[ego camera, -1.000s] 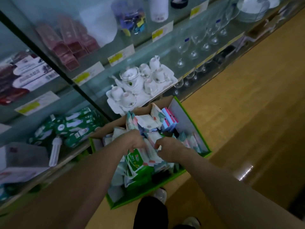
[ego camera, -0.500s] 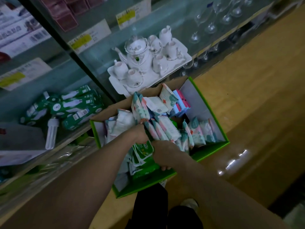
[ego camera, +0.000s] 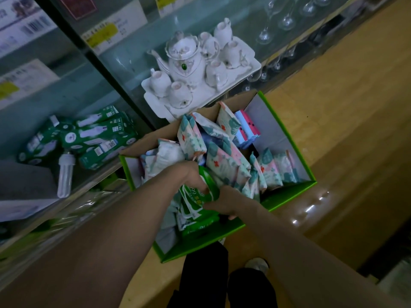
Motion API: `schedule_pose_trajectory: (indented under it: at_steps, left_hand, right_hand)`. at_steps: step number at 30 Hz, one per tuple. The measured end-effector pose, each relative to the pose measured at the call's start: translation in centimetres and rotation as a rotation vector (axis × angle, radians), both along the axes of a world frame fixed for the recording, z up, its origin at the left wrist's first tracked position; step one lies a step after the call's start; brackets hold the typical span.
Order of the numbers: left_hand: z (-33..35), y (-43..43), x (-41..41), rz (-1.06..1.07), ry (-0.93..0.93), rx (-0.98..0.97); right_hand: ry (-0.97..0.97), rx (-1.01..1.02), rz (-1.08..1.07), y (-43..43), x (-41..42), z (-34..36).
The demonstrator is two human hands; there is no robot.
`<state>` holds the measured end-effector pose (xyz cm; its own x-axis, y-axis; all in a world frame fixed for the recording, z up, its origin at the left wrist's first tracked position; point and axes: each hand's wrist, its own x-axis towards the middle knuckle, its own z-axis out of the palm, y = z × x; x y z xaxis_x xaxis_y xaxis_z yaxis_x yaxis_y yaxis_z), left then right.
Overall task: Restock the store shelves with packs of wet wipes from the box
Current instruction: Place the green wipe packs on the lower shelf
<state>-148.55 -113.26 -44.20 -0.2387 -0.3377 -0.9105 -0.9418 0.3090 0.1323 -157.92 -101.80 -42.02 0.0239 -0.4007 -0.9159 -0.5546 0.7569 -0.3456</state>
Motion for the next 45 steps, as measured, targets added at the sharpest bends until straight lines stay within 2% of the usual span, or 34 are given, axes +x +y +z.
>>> schedule_pose_trajectory:
  at_steps: [5, 10, 17, 20, 24, 29, 35, 45]
  left_hand:
    - [-0.4, -0.6, 0.3, 0.005, 0.035, 0.041]
    - [0.9, -1.1, 0.2, 0.154, 0.096, 0.145]
    - [4.5, -0.8, -3.5, 0.280, 0.141, 0.168]
    - [7.2, -0.3, -6.4, 0.268, 0.177, 0.180]
    - [11.8, 1.7, -11.4, 0.140, 0.243, 0.156]
    - [18.3, 7.5, -16.6, 0.018, 0.332, 0.139]
    - [24.9, 17.0, -20.3, -0.029, 0.534, 0.158]
    - [36.3, 37.6, -22.7, -0.396, 0.785, 0.202]
  right_hand:
    - [0.047, -0.079, -0.132, -0.3, 0.4, -0.6]
    - [0.020, -0.084, -0.313, 0.5, -1.1, -0.1]
    - [0.002, -0.153, -0.560, 1.5, -6.1, 5.4]
    - [0.055, -0.236, -0.637, 2.7, -8.3, 7.7]
    - [0.085, -0.353, -0.774, 6.1, -11.1, 10.8]
    - [0.058, -0.463, -0.996, 12.8, -14.1, 15.3]
    - [0.141, -0.642, -1.223, 23.5, -15.1, 21.4]
    - [0.418, -0.836, -1.449, 44.2, -13.1, 31.7]
